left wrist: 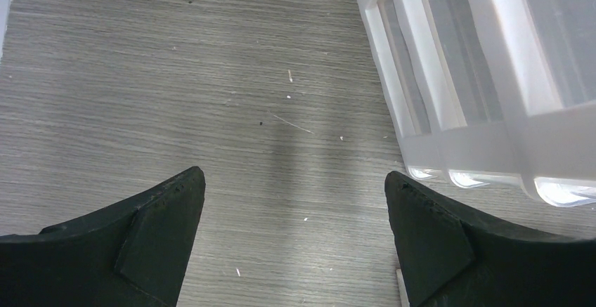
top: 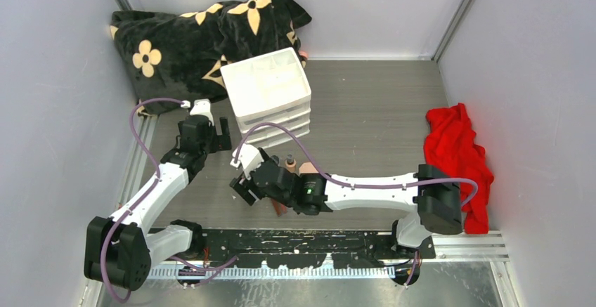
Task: Organize the makeup
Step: Pick up the makeup from the center of the board.
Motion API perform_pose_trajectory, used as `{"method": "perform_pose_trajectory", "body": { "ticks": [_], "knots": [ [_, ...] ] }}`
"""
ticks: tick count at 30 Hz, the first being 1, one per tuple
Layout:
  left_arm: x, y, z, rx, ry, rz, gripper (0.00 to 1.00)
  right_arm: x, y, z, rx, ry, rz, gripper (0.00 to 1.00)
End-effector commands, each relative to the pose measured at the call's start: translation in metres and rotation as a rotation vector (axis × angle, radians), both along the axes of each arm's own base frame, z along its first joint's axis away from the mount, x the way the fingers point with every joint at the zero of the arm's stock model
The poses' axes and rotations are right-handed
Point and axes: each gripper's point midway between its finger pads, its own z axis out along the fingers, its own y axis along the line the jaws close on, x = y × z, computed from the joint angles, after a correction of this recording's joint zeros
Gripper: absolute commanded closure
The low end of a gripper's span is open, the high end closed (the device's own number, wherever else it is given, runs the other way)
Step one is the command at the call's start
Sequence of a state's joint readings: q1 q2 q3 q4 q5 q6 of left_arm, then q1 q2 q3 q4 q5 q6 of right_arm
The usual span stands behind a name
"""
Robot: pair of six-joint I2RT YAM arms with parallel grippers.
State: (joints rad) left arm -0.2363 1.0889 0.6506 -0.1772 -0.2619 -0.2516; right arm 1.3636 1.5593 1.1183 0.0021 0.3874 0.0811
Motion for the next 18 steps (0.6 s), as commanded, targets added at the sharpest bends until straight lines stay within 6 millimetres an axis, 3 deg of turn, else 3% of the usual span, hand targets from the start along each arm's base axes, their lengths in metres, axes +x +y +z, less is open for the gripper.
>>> {"method": "perform_pose_trajectory", "body": {
  "ticks": [1, 18],
  "knots": [
    [0.011, -0.002, 0.022, -0.01, -0.07, 0.003, 0.02, 0.006, 0.015, 0.007, 0.072, -0.001, 0.0, 0.23],
    [0.011, -0.003, 0.019, -0.011, -0.066, -0.003, 0.01, 0.016, 0.016, -0.036, 0.034, 0.041, -0.028, 0.24]
  ]
}}
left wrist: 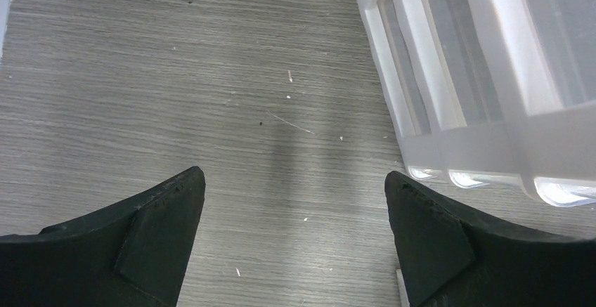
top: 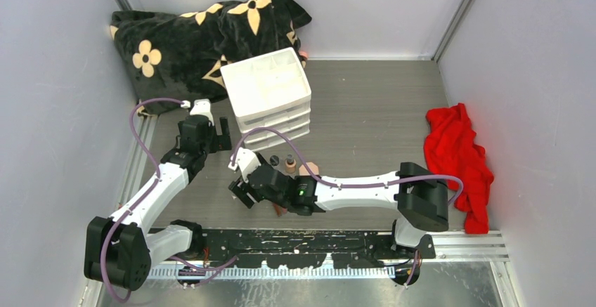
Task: Organize the makeup
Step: Pick up the makeup from the center of the board.
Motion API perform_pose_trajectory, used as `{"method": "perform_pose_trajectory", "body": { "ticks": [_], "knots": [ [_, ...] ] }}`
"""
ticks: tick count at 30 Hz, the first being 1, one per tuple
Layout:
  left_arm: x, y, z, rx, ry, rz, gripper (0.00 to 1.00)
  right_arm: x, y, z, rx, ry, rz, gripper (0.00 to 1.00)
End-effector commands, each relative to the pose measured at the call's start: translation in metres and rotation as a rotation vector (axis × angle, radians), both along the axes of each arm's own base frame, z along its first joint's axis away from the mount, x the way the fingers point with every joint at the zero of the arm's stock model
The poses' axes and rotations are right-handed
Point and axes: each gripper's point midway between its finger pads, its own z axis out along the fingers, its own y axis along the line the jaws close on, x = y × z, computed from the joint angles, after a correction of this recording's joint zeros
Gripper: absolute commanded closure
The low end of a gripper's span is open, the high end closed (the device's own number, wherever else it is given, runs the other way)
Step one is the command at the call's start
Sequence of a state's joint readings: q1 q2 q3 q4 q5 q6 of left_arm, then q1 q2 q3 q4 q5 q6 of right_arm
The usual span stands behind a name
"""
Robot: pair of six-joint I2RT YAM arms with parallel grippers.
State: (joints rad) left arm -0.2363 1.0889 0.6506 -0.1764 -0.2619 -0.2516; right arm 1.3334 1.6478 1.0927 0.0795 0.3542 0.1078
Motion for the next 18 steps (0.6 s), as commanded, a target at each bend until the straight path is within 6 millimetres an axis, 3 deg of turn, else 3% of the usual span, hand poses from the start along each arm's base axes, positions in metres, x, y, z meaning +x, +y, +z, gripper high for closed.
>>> {"method": "perform_pose_trajectory", "body": {
  "ticks": [1, 18],
  "knots": [
    [0.011, -0.003, 0.018, -0.011, -0.064, -0.003, 0.01, 0.008, 0.006, -0.002, 0.051, 0.0, -0.023, 0.24],
    [0.012, -0.005, 0.015, -0.012, -0.061, -0.009, 0.02, 0.018, 0.012, -0.022, 0.051, 0.002, -0.027, 0.3]
  ]
}}
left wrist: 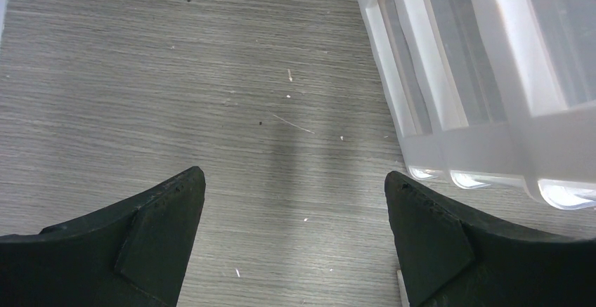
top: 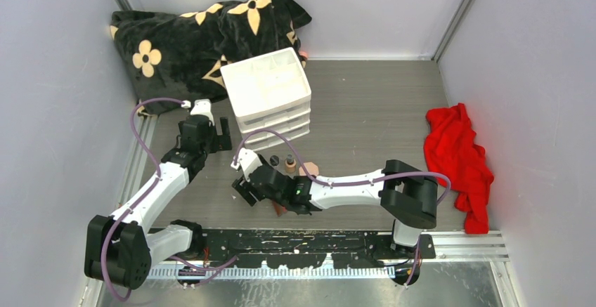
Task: Organize the makeup
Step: Pick up the makeup from the center of the board.
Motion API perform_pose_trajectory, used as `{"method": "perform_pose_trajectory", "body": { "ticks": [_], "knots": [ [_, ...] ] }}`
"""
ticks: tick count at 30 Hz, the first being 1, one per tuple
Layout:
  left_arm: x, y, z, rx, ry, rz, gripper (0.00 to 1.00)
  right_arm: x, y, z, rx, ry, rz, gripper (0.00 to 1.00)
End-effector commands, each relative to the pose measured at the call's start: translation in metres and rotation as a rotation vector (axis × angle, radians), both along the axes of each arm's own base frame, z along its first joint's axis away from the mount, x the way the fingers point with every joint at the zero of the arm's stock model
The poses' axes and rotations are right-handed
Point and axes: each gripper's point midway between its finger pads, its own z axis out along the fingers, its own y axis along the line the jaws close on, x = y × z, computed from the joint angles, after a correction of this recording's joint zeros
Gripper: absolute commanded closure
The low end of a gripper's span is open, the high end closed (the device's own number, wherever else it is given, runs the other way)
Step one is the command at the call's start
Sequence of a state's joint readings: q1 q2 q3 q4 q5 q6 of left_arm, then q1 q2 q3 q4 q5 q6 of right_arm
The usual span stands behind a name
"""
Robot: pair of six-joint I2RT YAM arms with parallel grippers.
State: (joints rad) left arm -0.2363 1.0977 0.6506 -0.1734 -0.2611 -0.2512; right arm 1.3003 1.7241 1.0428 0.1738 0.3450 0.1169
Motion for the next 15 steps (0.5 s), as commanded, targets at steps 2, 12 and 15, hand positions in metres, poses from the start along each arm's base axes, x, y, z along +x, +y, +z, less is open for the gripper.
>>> {"method": "perform_pose_trajectory", "body": {
  "ticks": [2, 12, 15],
  "knots": [
    [0.011, -0.004, 0.017, -0.013, -0.066, -0.007, 0.02, 0.003, 0.015, 0.016, 0.075, -0.014, 0.01, 0.38],
    [0.012, -0.003, 0.014, -0.006, -0.059, -0.001, 0.02, 0.001, 0.009, 0.017, 0.029, -0.002, 0.014, 0.99],
    [0.012, -0.002, 0.014, -0.003, -0.058, 0.002, 0.02, -0.005, 0.01, 0.04, 0.027, 0.009, 0.051, 0.99]
  ]
}}
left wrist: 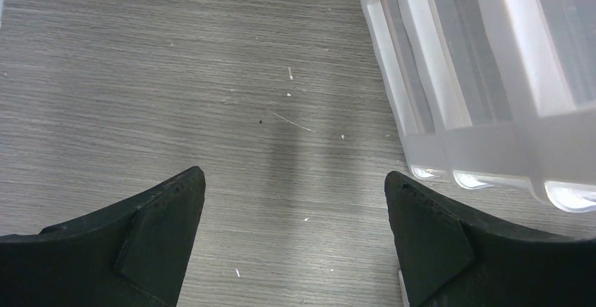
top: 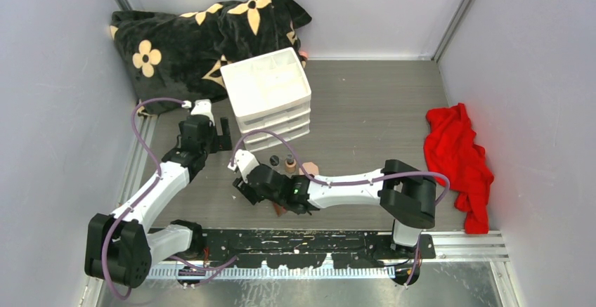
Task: Organize the makeup
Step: Pick up the makeup from the center of the board, then place the makeup in the storage box.
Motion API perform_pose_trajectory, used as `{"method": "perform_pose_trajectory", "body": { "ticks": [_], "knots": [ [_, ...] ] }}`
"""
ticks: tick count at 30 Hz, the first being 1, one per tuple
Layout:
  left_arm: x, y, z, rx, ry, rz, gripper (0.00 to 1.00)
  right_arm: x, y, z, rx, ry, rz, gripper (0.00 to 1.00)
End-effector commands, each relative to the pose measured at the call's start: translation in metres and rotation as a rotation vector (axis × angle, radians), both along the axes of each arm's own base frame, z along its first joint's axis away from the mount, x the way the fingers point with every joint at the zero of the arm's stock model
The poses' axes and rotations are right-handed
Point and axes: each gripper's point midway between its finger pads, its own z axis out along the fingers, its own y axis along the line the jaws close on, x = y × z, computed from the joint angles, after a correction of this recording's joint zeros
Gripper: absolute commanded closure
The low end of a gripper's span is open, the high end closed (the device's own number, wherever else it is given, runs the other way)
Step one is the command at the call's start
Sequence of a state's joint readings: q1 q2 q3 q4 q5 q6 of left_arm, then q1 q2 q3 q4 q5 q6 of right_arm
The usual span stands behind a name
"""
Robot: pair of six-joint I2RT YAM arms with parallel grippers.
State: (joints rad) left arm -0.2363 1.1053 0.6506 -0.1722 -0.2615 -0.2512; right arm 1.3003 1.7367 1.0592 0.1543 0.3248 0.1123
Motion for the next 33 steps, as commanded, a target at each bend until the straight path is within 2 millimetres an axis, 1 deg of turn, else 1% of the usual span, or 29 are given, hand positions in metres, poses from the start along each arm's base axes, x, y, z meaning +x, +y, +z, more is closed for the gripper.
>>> {"method": "perform_pose_trajectory", "body": {
  "ticks": [1, 4, 8, 9, 11, 13, 15, 18, 20, 21, 24, 28, 30, 33],
  "knots": [
    [0.012, -0.002, 0.016, -0.004, -0.064, 0.002, 0.02, -0.006, 0.007, 0.054, 0.05, 0.006, 0.051, 0.99],
    [0.012, -0.001, 0.016, -0.002, -0.064, 0.006, 0.02, -0.014, 0.004, 0.092, 0.097, 0.008, 0.089, 0.99],
    [0.012, -0.002, 0.016, -0.001, -0.062, 0.005, 0.02, -0.017, -0.007, 0.143, 0.146, -0.018, 0.096, 0.99],
    [0.012, -0.002, 0.016, -0.001, -0.063, 0.005, 0.02, -0.016, -0.01, 0.158, 0.161, -0.033, 0.093, 0.99],
    [0.011, -0.001, 0.016, -0.003, -0.064, 0.007, 0.02, -0.008, -0.018, 0.188, 0.2, -0.081, 0.049, 0.99],
    [0.011, -0.001, 0.015, -0.005, -0.063, 0.008, 0.02, 0.005, -0.028, 0.22, 0.239, -0.15, -0.015, 0.99],
    [0.011, -0.002, 0.015, -0.006, -0.065, 0.006, 0.02, 0.025, -0.04, 0.25, 0.28, -0.218, -0.097, 0.99],
    [0.01, -0.002, 0.013, -0.007, -0.06, 0.005, 0.02, 0.063, -0.055, 0.292, 0.341, -0.294, -0.192, 0.99],
    [0.01, -0.002, 0.013, -0.007, -0.06, 0.006, 0.02, 0.091, -0.062, 0.314, 0.367, -0.337, -0.243, 0.99],
    [0.01, -0.002, 0.013, -0.009, -0.061, 0.005, 0.02, 0.108, -0.067, 0.323, 0.368, -0.362, -0.276, 0.99],
    [0.01, -0.004, 0.016, -0.018, -0.071, -0.001, 0.02, 0.145, -0.073, 0.344, 0.379, -0.416, -0.335, 0.99],
    [0.009, -0.004, 0.019, -0.025, -0.092, -0.004, 0.02, 0.182, -0.075, 0.362, 0.404, -0.465, -0.385, 0.99],
    [0.009, -0.004, 0.018, -0.024, -0.096, -0.004, 0.02, 0.2, -0.073, 0.36, 0.398, -0.479, -0.402, 0.99],
    [0.009, -0.004, 0.017, -0.028, -0.094, -0.004, 0.02, 0.222, -0.07, 0.359, 0.406, -0.497, -0.421, 0.99]
  ]
}}
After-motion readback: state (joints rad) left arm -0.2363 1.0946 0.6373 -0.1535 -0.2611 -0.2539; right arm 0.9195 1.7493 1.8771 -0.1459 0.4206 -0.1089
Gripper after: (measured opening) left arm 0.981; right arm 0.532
